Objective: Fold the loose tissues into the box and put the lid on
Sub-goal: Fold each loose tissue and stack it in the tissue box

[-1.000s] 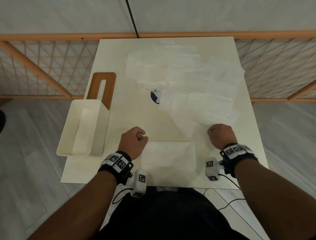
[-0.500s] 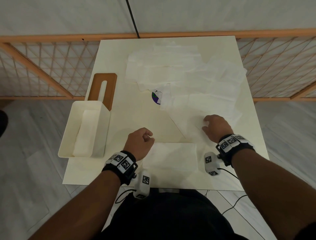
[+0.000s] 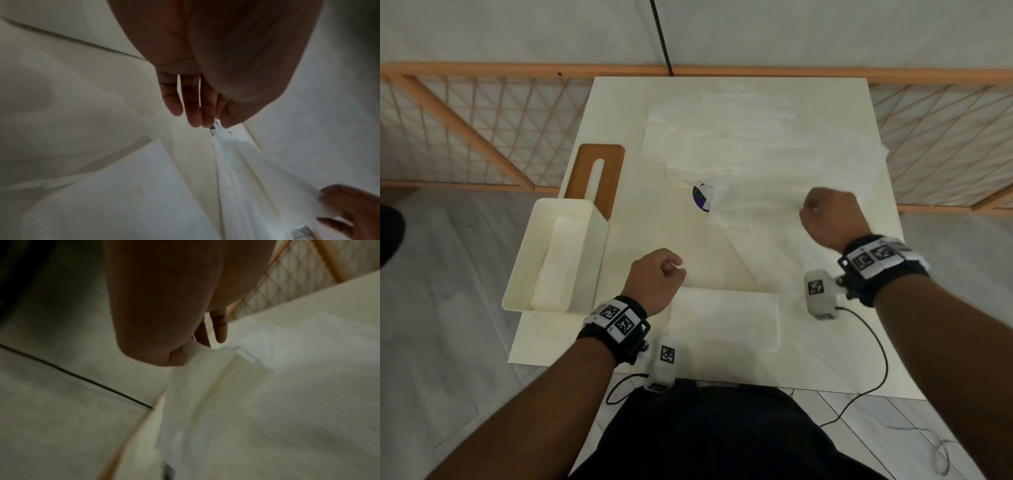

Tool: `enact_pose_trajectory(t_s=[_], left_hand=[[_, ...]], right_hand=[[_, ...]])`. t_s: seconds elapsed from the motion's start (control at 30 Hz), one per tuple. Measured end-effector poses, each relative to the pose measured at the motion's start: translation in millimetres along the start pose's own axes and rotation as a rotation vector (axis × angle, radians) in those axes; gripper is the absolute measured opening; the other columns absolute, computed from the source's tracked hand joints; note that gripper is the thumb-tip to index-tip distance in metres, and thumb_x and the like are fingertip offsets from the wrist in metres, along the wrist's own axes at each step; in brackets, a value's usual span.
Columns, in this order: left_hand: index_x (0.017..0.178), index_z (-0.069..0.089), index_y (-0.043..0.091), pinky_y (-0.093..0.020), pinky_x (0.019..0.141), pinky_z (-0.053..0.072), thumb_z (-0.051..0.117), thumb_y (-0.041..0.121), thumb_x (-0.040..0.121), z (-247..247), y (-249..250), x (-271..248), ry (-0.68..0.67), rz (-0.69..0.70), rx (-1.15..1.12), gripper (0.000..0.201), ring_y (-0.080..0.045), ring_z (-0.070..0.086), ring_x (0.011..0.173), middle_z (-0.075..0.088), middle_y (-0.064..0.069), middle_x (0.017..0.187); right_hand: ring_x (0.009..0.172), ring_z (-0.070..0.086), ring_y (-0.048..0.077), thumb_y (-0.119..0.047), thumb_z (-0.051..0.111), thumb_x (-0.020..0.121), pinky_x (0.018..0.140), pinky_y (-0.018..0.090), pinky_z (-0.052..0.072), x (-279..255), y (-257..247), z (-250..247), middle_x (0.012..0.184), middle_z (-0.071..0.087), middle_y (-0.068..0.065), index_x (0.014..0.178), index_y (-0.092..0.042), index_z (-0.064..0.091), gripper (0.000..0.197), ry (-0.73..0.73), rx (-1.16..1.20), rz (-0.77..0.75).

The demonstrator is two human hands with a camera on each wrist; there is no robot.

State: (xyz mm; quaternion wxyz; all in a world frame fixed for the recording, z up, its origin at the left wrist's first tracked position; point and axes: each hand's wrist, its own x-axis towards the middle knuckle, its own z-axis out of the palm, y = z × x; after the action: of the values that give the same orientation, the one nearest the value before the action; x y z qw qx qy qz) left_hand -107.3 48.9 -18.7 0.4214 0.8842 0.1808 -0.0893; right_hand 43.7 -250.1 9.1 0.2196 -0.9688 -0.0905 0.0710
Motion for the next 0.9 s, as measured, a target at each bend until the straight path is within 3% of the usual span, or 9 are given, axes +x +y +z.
enact_pose_trajectory(t_s=[0.13,0.23,0.33,0.47,0.53,0.6,0.73,0.83,0.9], left_hand=[[0.1,0.066,0.023,-0.005,0.069,0.043,0.069,0.019,0.086,-1,29,11,0.013,0.092,-0.077,0.014,0.001,0.062,0.081,0.07,0.007,0.09],[0.115,0.06,0.023,-0.02,0.086,0.052,0.071,0.008,0.082,-5,57,19,0.005,0.152,-0.206,0.038,0.003,0.062,0.096,0.065,0.013,0.11],[0.137,0.041,0.031,-0.017,0.087,0.047,0.07,-0.005,0.078,-9,83,26,-0.071,0.179,-0.356,0.076,-0.004,0.05,0.118,0.048,0.02,0.129],[0.154,0.017,0.035,-0.009,0.074,0.048,0.069,-0.014,0.07,-11,91,40,-0.141,0.084,-0.529,0.11,-0.011,0.034,0.137,0.029,0.008,0.153],[0.147,0.033,0.031,-0.024,0.086,0.051,0.068,-0.01,0.062,-10,87,42,-0.262,0.052,-0.644,0.101,-0.017,0.042,0.134,0.043,0.003,0.147],[0.123,0.057,0.018,-0.032,0.09,0.05,0.064,-0.004,0.058,-7,84,38,-0.355,0.027,-0.736,0.07,-0.022,0.058,0.113,0.065,-0.003,0.118],[0.093,0.067,0.004,-0.037,0.08,0.055,0.062,-0.006,0.073,-8,77,28,-0.331,-0.075,-0.973,0.024,-0.027,0.067,0.085,0.073,-0.007,0.087],[0.111,0.064,0.004,-0.035,0.072,0.059,0.055,-0.009,0.089,-16,75,25,-0.226,-0.114,-1.021,0.027,-0.028,0.069,0.087,0.074,-0.008,0.094],[0.129,0.054,0.016,-0.035,0.076,0.058,0.059,-0.005,0.09,-20,72,24,-0.157,-0.12,-0.981,0.044,-0.024,0.07,0.092,0.073,-0.007,0.104]], right_hand=[[0.08,0.061,0.022,-0.019,0.054,0.089,0.067,0.031,0.046,10,-29,-64,0.095,0.074,0.005,0.08,-0.005,0.068,0.022,-0.022,0.135,-0.014],[0.067,0.06,0.003,-0.012,0.053,0.087,0.055,0.024,0.038,4,-50,-94,0.098,0.076,0.008,0.074,0.009,0.056,0.025,-0.216,0.371,0.005],[0.063,0.048,0.028,-0.019,0.059,0.062,0.057,0.03,0.026,-10,-66,-105,0.084,0.054,0.041,0.071,0.014,0.046,0.036,-0.358,0.643,0.006],[0.051,0.038,0.025,-0.01,0.048,0.06,0.048,0.025,0.027,-25,-77,-105,0.063,0.037,0.016,0.062,-0.001,0.048,0.009,-0.42,1.005,0.05],[0.051,0.036,0.023,-0.009,0.045,0.064,0.048,0.025,0.028,-32,-76,-104,0.063,0.034,0.011,0.066,0.0,0.043,0.009,-0.408,1.133,0.066],[0.056,0.037,0.024,-0.01,0.044,0.07,0.051,0.026,0.03,-35,-70,-98,0.068,0.032,0.011,0.069,-0.004,0.042,0.007,-0.374,1.224,0.114],[0.063,0.045,0.02,-0.007,0.053,0.088,0.057,0.029,0.035,-36,-59,-77,0.073,0.046,0.008,0.076,-0.012,0.053,0.013,-0.155,1.238,0.253],[0.077,0.064,0.017,-0.014,0.054,0.101,0.062,0.032,0.052,-46,-60,-56,0.092,0.066,0.001,0.112,-0.016,0.06,0.012,-0.114,1.295,0.341],[0.094,0.071,0.018,-0.015,0.061,0.098,0.073,0.039,0.058,-56,-58,-42,0.112,0.069,0.001,0.136,-0.025,0.048,0.041,-0.189,1.351,0.351]])
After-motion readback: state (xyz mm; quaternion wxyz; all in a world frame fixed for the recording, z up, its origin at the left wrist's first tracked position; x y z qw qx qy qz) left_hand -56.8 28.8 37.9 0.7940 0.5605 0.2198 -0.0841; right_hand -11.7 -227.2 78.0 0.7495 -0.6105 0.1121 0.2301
